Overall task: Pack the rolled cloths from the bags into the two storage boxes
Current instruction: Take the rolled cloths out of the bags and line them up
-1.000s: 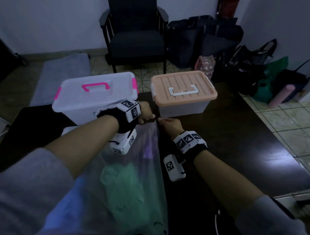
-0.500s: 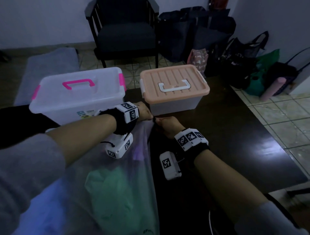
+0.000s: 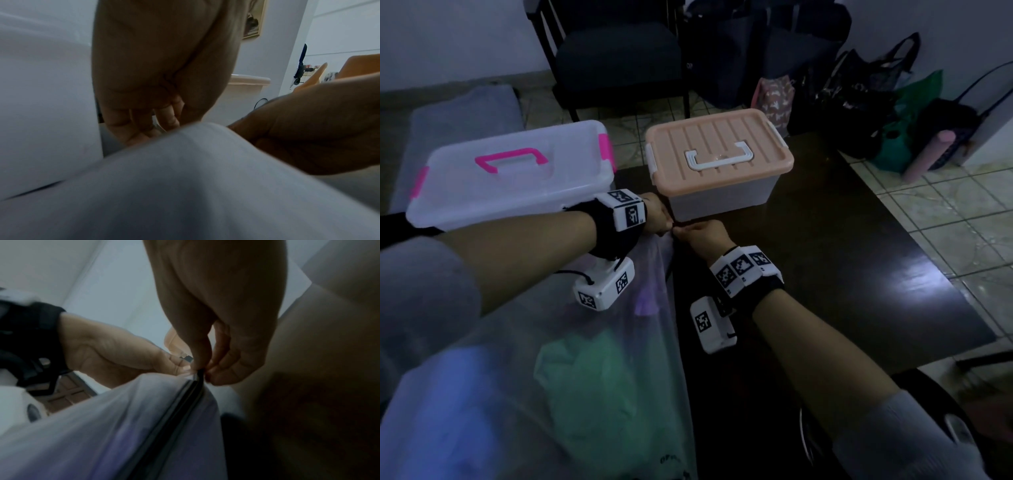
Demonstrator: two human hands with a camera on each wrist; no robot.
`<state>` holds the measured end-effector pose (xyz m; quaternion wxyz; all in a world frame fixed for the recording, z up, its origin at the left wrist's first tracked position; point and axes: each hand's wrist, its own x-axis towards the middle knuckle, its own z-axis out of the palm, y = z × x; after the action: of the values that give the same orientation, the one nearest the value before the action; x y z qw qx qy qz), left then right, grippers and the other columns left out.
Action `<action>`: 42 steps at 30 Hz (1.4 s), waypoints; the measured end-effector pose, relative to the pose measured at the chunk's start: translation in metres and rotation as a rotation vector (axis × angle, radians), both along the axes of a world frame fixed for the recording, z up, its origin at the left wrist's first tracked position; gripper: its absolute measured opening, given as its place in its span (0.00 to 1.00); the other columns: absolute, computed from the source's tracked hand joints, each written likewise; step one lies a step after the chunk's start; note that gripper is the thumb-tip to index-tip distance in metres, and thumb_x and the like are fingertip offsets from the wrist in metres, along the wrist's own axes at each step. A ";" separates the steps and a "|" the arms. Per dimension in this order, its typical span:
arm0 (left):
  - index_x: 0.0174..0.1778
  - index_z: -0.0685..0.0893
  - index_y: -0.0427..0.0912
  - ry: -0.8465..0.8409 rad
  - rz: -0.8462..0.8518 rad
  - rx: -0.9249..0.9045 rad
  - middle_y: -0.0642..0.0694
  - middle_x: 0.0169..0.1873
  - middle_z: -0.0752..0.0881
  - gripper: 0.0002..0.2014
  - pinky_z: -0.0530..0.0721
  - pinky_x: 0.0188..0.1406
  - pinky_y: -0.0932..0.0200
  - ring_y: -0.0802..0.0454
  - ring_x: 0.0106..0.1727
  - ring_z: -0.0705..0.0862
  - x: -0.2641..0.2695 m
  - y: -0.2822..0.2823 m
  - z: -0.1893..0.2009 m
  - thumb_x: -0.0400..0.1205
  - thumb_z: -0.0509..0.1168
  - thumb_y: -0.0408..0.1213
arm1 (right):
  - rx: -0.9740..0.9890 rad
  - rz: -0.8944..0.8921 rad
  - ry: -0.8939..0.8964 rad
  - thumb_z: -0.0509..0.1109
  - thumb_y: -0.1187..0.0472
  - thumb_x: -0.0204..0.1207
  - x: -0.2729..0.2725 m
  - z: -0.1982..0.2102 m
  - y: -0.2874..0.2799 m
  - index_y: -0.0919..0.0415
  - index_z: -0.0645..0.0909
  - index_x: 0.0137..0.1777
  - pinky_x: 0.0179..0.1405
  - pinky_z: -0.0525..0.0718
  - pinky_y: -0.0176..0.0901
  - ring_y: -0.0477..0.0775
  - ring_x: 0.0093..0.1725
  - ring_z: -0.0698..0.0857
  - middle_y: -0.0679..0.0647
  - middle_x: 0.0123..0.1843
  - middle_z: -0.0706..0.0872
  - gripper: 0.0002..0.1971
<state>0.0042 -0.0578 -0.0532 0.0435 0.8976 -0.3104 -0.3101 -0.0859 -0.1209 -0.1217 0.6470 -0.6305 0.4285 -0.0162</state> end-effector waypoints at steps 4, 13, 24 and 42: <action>0.68 0.78 0.33 -0.015 -0.049 0.047 0.36 0.66 0.80 0.17 0.66 0.18 0.75 0.45 0.56 0.80 0.004 -0.004 -0.006 0.85 0.57 0.33 | -0.016 0.138 0.109 0.72 0.58 0.75 -0.011 0.005 0.004 0.66 0.85 0.52 0.58 0.84 0.49 0.57 0.52 0.86 0.61 0.51 0.88 0.12; 0.62 0.81 0.37 -0.043 -0.071 0.046 0.41 0.44 0.78 0.12 0.70 0.17 0.70 0.48 0.39 0.76 0.006 -0.002 -0.004 0.85 0.59 0.30 | 0.067 0.291 0.258 0.69 0.57 0.78 -0.034 0.011 0.025 0.68 0.82 0.58 0.34 0.81 0.39 0.51 0.39 0.82 0.57 0.42 0.83 0.15; 0.56 0.82 0.32 -0.349 -0.437 0.221 0.41 0.42 0.80 0.16 0.73 0.32 0.62 0.48 0.44 0.76 -0.034 -0.007 0.005 0.82 0.65 0.43 | 0.420 0.021 -0.023 0.67 0.66 0.79 -0.068 0.008 0.027 0.68 0.80 0.43 0.34 0.85 0.38 0.50 0.37 0.82 0.57 0.38 0.82 0.05; 0.52 0.85 0.58 -0.402 -1.009 0.204 0.60 0.56 0.83 0.08 0.59 0.51 0.58 0.56 0.61 0.74 -0.017 0.015 -0.004 0.81 0.63 0.49 | 0.137 0.068 -0.030 0.70 0.60 0.78 -0.069 0.011 0.038 0.69 0.84 0.56 0.31 0.81 0.35 0.47 0.32 0.81 0.54 0.35 0.83 0.13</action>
<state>-0.0131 -0.0432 -0.0573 -0.2580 0.6785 -0.6727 -0.1434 -0.1553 -0.0832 -0.1105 0.6952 -0.5986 0.3971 0.0258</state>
